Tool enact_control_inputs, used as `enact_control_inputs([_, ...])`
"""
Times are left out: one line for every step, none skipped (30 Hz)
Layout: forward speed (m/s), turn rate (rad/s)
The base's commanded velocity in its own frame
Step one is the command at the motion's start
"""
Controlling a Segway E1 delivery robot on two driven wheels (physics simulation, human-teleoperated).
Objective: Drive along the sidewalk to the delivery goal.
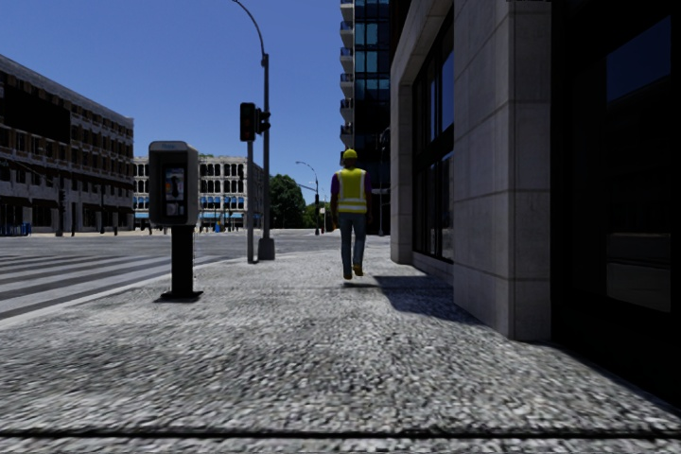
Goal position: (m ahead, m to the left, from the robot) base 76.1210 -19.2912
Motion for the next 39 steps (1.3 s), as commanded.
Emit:
enact_control_inputs([1.93, 0.00])
enact_control_inputs([1.93, 0.00])
enact_control_inputs([1.93, 0.00])
enact_control_inputs([1.93, 0.00])
enact_control_inputs([1.93, 0.00])
enact_control_inputs([1.93, 0.00])
enact_control_inputs([1.87, 0.00])
enact_control_inputs([1.68, 0.00])
enact_control_inputs([1.50, 0.00])
enact_control_inputs([1.50, 0.00])
enact_control_inputs([1.41, 0.00])
enact_control_inputs([1.38, 0.00])
enact_control_inputs([1.38, 0.00])
enact_control_inputs([1.38, 0.00])
enact_control_inputs([1.38, 0.00])
enact_control_inputs([1.38, 0.00])
enact_control_inputs([1.38, 0.00])
enact_control_inputs([1.38, 0.00])
enact_control_inputs([1.38, 0.00])
enact_control_inputs([1.38, 0.00])
enact_control_inputs([1.41, 0.00])
enact_control_inputs([1.41, 0.00])
enact_control_inputs([1.46, 0.00])
enact_control_inputs([1.54, 0.00])
enact_control_inputs([1.54, 0.00])
enact_control_inputs([1.58, 0.00])
enact_control_inputs([1.60, 0.00])
enact_control_inputs([1.60, 0.00])
enact_control_inputs([1.60, 0.00])
enact_control_inputs([1.60, 0.00])
enact_control_inputs([1.60, 0.00])
enact_control_inputs([1.60, 0.00])
enact_control_inputs([1.60, 0.00])
enact_control_inputs([1.60, 0.00])
enact_control_inputs([1.53, 0.00])
enact_control_inputs([1.53, 0.00])
enact_control_inputs([1.42, 0.00])
enact_control_inputs([1.39, 0.00])
enact_control_inputs([1.38, 0.00])
